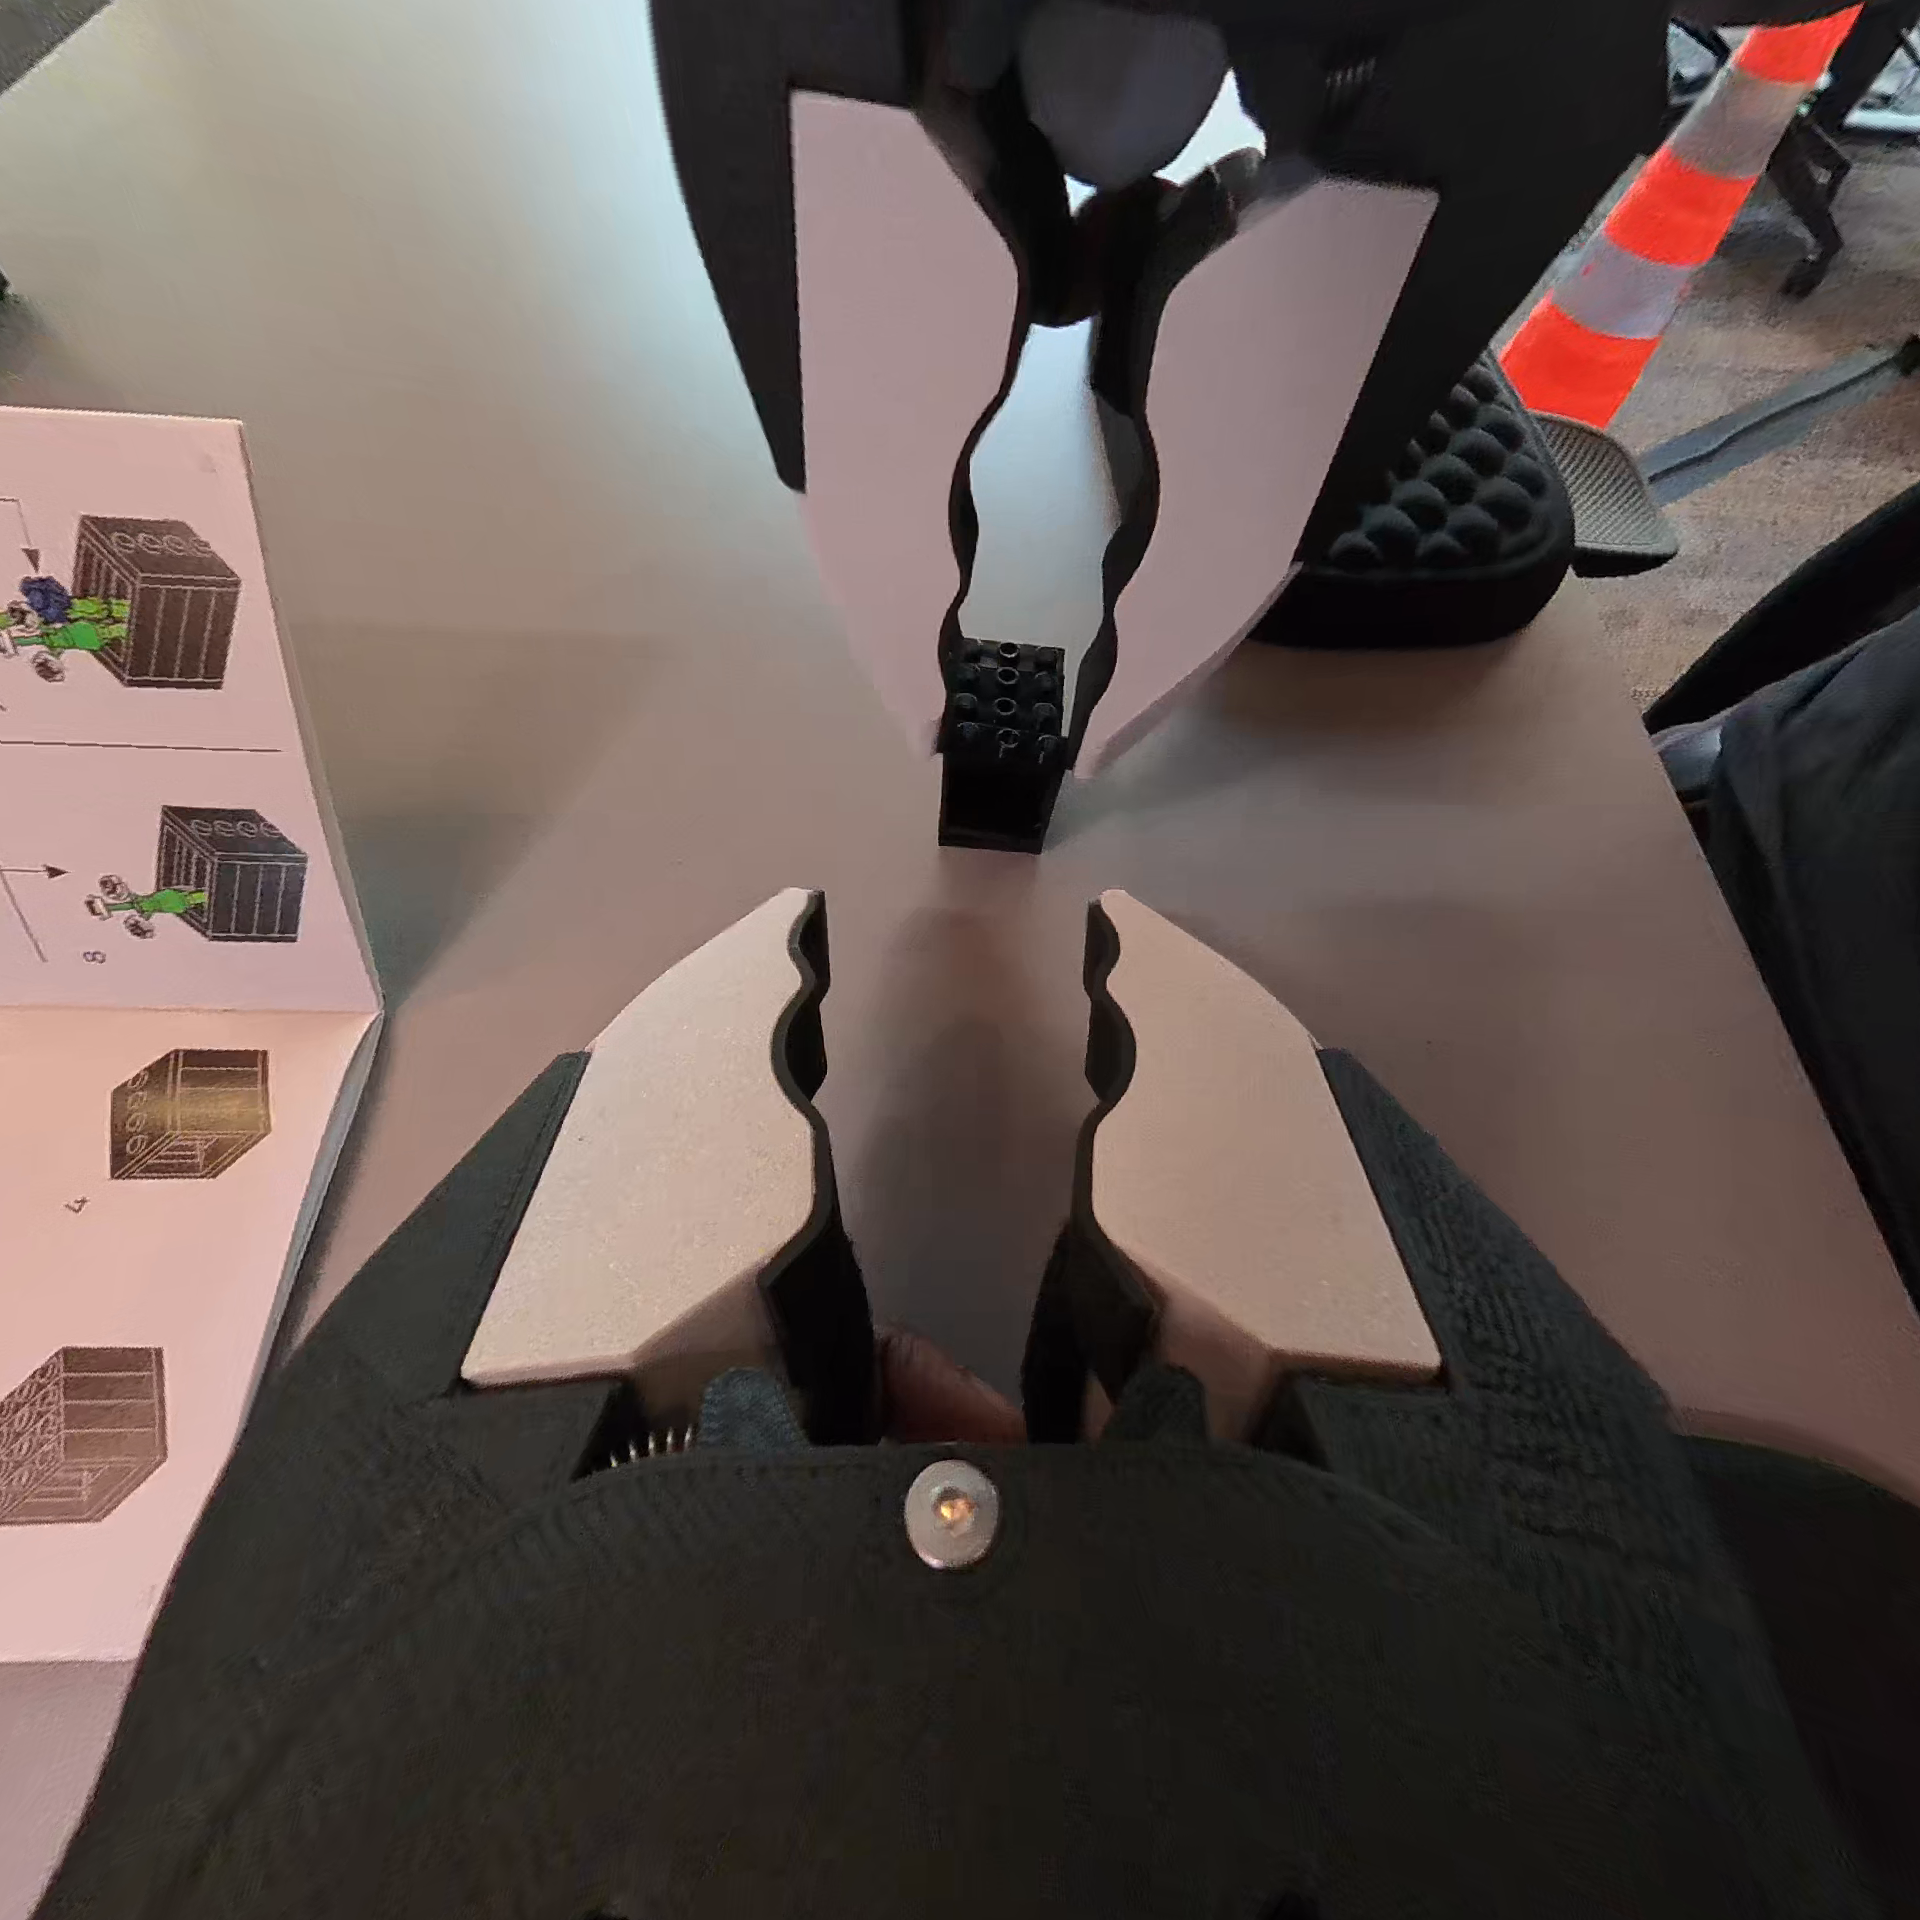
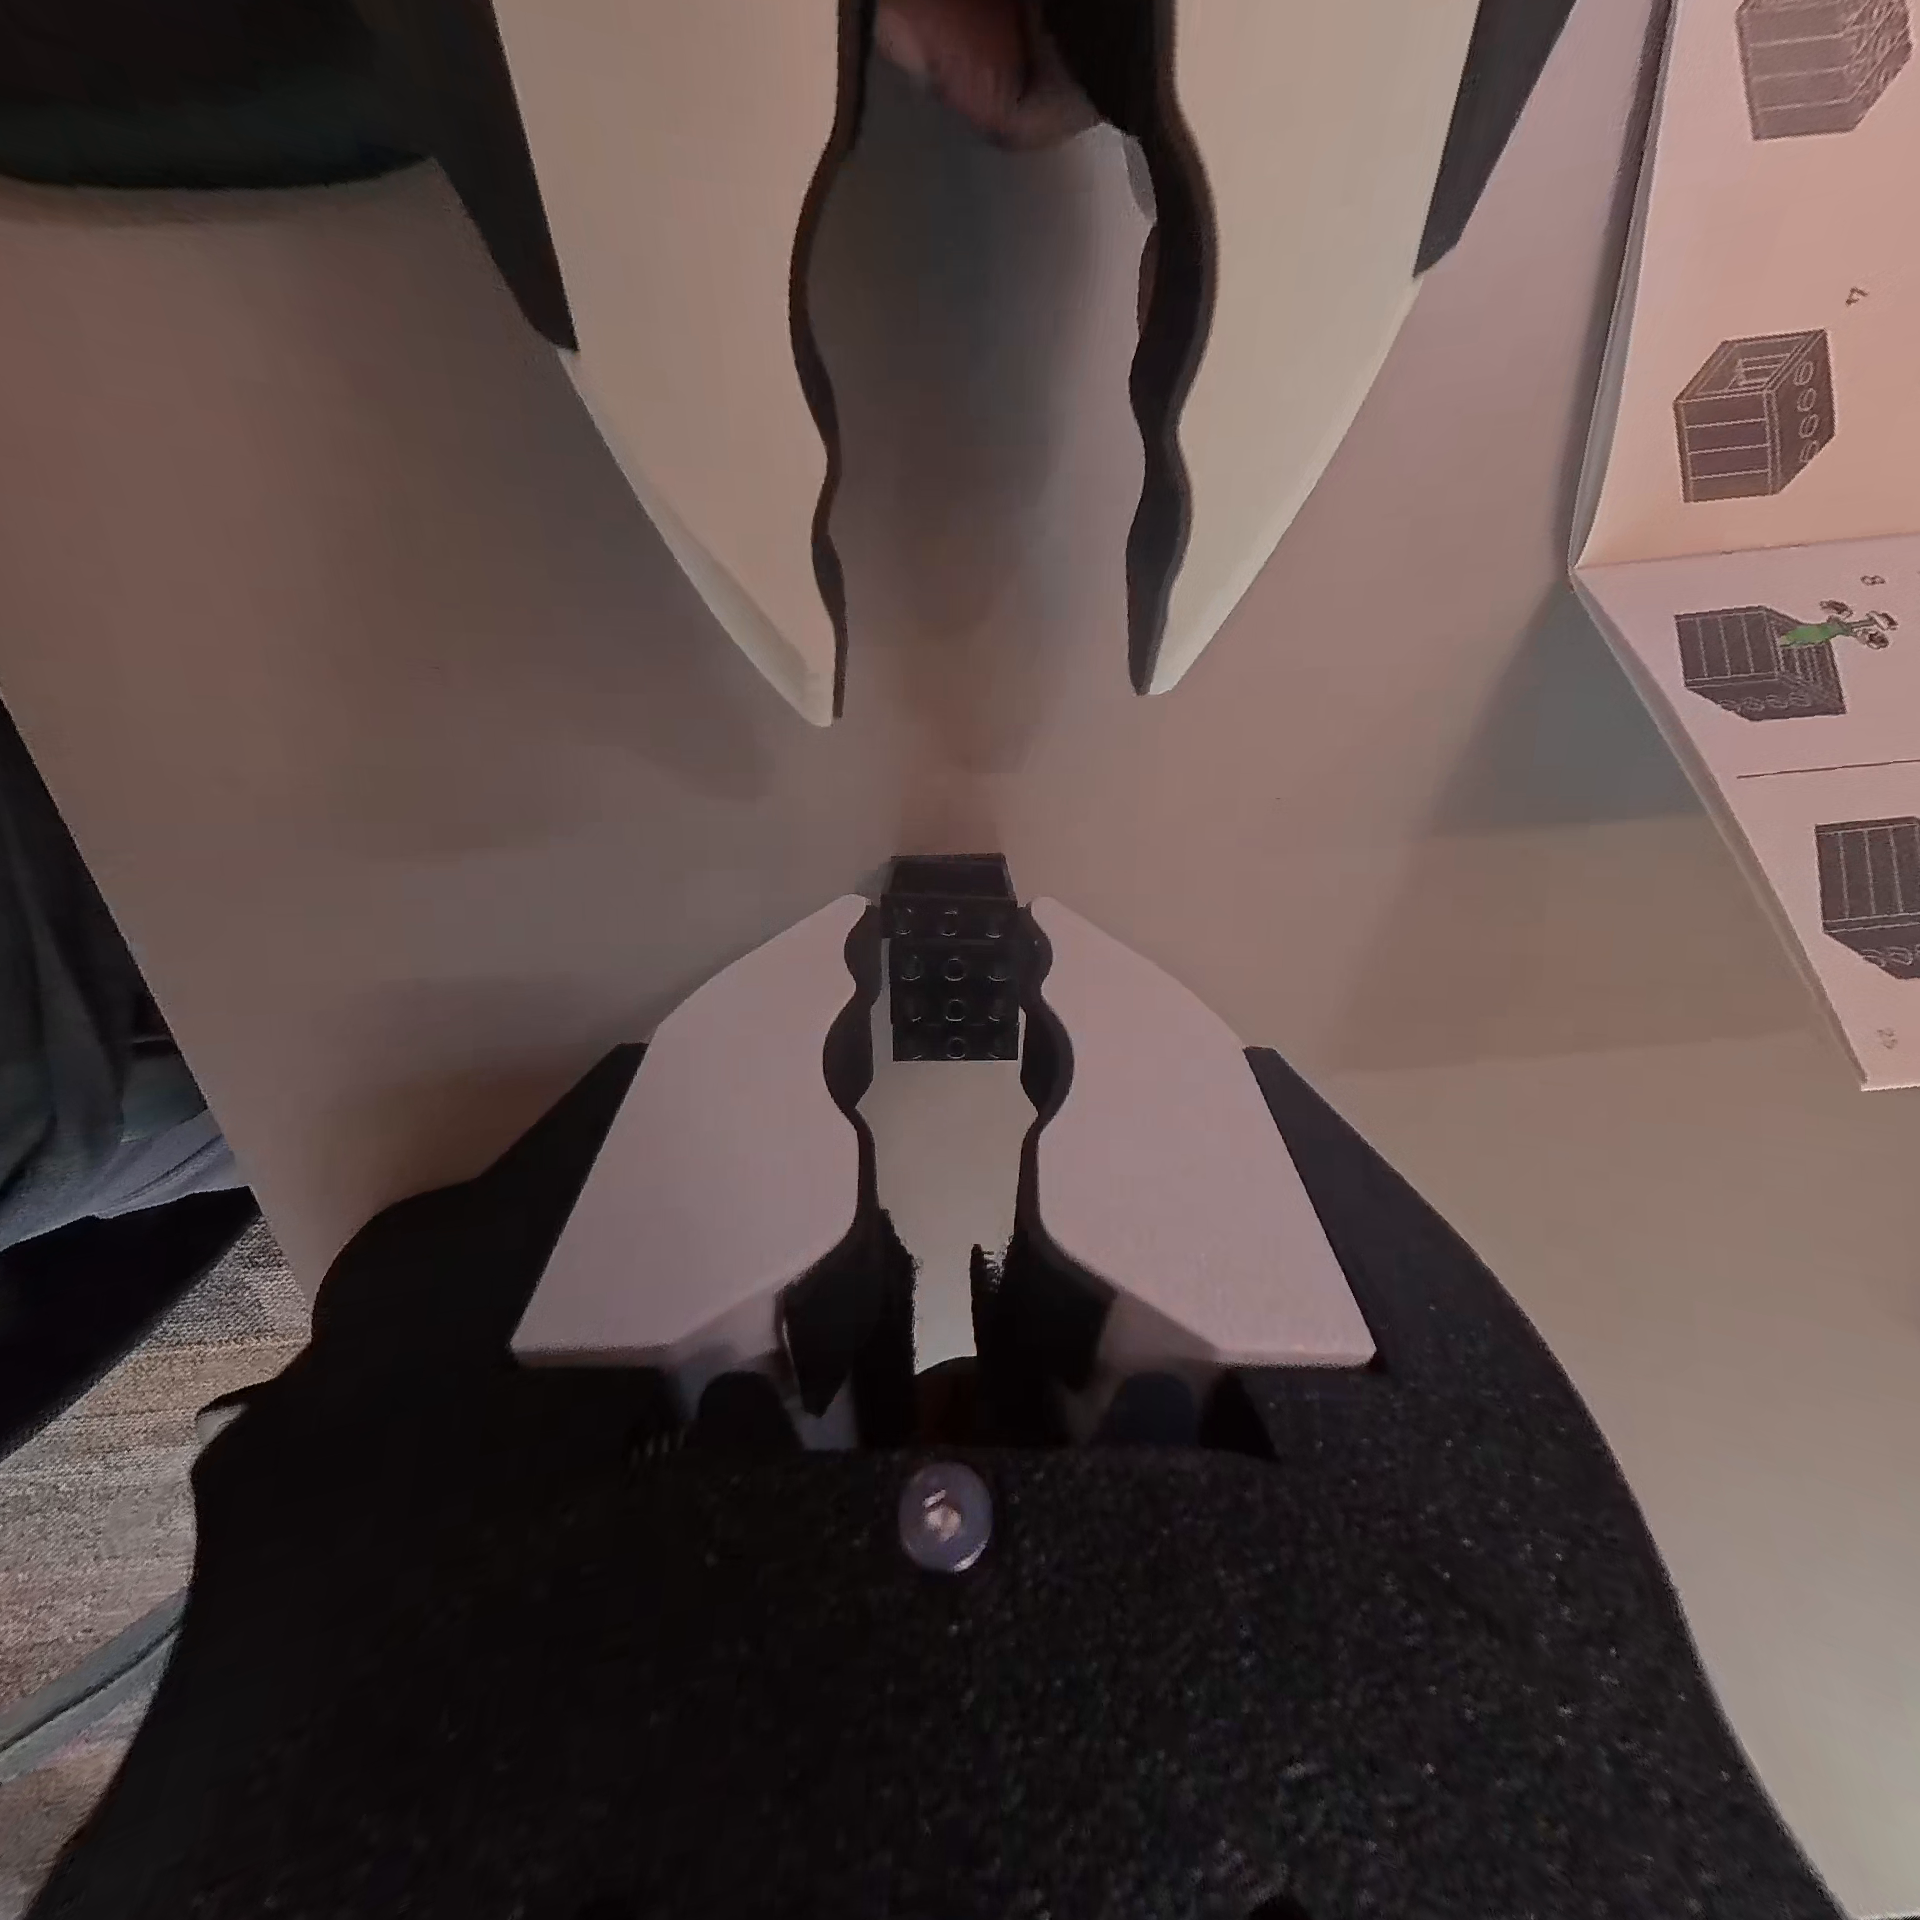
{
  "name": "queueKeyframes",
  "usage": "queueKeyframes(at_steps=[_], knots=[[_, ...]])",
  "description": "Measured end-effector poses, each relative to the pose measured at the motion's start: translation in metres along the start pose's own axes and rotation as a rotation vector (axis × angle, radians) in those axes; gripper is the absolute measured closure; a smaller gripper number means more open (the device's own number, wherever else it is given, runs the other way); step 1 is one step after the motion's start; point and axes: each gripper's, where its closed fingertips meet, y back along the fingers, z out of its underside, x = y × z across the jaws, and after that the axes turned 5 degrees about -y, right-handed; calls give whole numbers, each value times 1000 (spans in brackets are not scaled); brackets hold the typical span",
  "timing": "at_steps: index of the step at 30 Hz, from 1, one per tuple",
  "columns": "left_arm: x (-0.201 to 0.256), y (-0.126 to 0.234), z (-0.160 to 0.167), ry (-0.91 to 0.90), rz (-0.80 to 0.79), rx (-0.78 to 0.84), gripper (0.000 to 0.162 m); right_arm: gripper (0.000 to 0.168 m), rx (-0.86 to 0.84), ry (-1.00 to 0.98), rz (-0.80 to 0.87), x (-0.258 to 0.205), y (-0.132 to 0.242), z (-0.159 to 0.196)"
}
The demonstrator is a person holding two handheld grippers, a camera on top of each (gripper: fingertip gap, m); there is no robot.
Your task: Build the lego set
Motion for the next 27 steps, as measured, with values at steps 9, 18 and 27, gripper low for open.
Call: queueKeyframes(at_steps=[9,18,27], knots=[[2,-3,3,-22,5,-25,115,144,-10,74,1,1,-1,2],[2,-4,5,-24,2,-34,115,144,14,98,-8,1,-2,3],[2,-6,8,-28,-2,-54,116,143,59,144,13,1,-3,2]])
